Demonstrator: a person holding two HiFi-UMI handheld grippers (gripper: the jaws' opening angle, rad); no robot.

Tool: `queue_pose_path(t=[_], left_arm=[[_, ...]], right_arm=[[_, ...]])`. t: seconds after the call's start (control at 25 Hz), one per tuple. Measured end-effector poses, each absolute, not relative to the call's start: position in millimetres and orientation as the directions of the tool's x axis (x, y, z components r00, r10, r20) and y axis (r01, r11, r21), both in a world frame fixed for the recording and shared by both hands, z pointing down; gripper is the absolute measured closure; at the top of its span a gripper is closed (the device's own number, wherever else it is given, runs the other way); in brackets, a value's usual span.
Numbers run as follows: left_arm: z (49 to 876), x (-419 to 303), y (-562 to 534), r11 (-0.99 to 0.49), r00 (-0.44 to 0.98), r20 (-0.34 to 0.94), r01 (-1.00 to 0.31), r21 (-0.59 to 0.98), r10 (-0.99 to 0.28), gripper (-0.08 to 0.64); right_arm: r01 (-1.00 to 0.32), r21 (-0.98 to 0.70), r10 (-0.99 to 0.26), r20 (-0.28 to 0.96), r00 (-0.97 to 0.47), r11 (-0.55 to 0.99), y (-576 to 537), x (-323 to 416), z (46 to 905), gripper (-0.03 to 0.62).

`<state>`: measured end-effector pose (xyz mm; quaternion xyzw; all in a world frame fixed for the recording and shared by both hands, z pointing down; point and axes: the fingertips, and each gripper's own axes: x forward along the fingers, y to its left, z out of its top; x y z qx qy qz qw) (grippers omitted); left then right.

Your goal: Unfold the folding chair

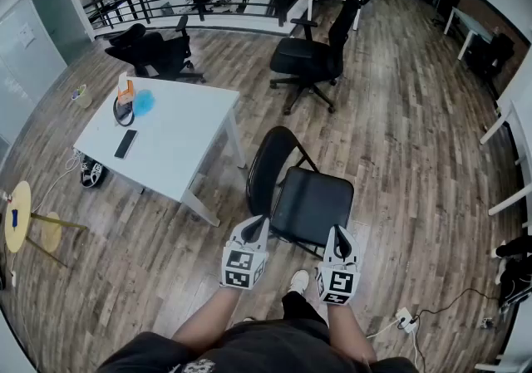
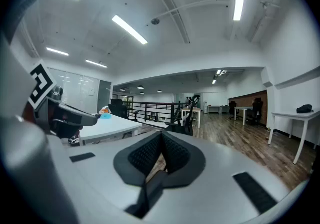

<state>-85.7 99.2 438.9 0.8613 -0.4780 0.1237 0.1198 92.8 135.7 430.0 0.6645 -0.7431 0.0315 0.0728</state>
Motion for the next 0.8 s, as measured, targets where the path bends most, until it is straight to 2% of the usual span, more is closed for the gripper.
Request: queue_pose_path(t=[0.2, 0.44, 0.8], left_arm=[[464.6, -54.8, 34.5, -0.483, 0.465, 0.393, -0.873, 0.059, -0.793, 0.555], [477.6, -50.5, -17.5, -0.401, 0.363, 0.462, -0.916, 0.017, -0.809, 0.555], [511.6, -66.6, -69.3, -0.362, 0.292, 0.536, -0.932, -0.027, -0.792, 0.555]], right_arm=[[-0.995, -0.009, -0.975, 0.201, -0.095, 0.095, 84.0, 144.0, 464.4, 0.578], [-0.995, -0.010, -0.971, 0.214, -0.104, 0.104, 37.7, 186.7, 489.4, 0.578], [-0.990, -0.064, -0.948, 0.289, -0.136, 0.123, -0.4, 198.8, 546.7, 0.578]])
